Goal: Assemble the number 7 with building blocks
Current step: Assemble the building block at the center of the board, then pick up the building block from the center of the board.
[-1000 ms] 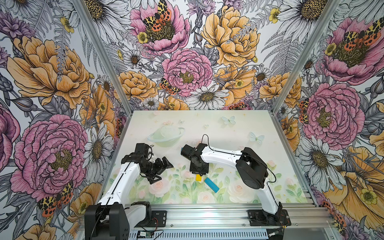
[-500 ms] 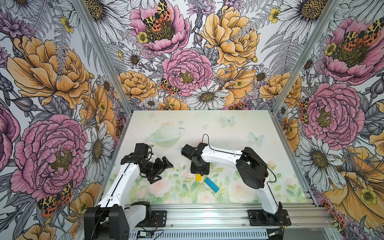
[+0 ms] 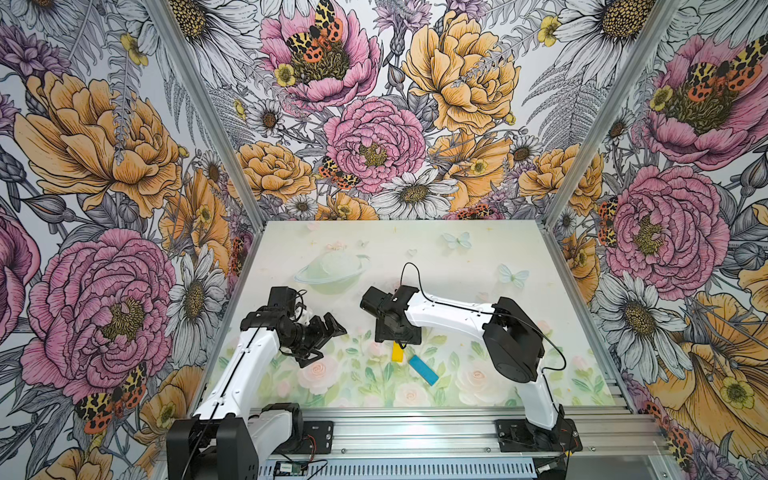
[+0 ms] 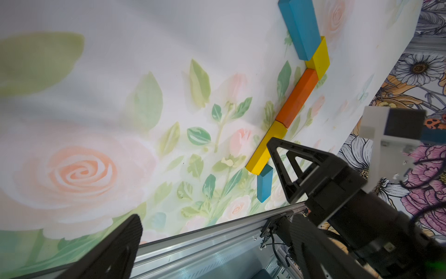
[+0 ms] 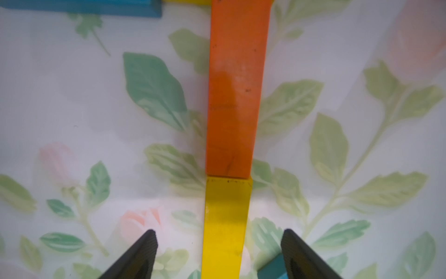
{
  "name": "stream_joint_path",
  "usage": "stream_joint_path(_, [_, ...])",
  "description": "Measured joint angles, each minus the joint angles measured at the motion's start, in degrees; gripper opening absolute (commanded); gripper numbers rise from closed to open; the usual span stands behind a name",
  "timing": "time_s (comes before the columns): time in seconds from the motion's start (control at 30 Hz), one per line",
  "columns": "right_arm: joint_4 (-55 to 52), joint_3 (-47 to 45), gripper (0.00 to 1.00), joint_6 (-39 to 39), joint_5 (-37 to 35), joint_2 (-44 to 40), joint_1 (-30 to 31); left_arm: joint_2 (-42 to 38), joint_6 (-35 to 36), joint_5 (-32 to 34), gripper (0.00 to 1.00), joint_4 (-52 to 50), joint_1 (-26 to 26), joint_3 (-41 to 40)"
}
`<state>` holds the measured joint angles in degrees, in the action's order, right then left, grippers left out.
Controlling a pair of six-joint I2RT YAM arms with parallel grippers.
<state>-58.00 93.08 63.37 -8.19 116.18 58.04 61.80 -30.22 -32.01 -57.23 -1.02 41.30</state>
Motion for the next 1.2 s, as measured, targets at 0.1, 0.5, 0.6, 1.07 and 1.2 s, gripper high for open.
stream_joint_path(0.1, [0.7,-3.4,0.80,-1.0,-2.6,-9.2,2.3,-0.8,0.0,0.0,0.99,0.0,0.0,-0.1])
stream_joint_path(0.5, [-0.3,-24.5,0.76,-4.0,-9.4,-17.6,13.7,-1.4,-1.5,0.1,0.99,0.0,0.0,-0.1])
stream_joint_path(0.6, [0.1,-24.5,0.74,-4.8,-10.5,-17.3,14.0,-1.4,-2.0,0.1,0.99,0.0,0.0,-0.1])
stream_joint_path(1.07, [8.7,-26.7,0.71,-12.5,-7.5,-10.8,10.4,-3.9,-3.1,0.0,0.99,0.0,0.0,-1.6])
stream_joint_path(1.2, [13.1,-29.8,0.70,-13.3,-4.7,-13.0,9.0,-4.1,-3.8,0.0,0.99,0.0,0.0,-1.7])
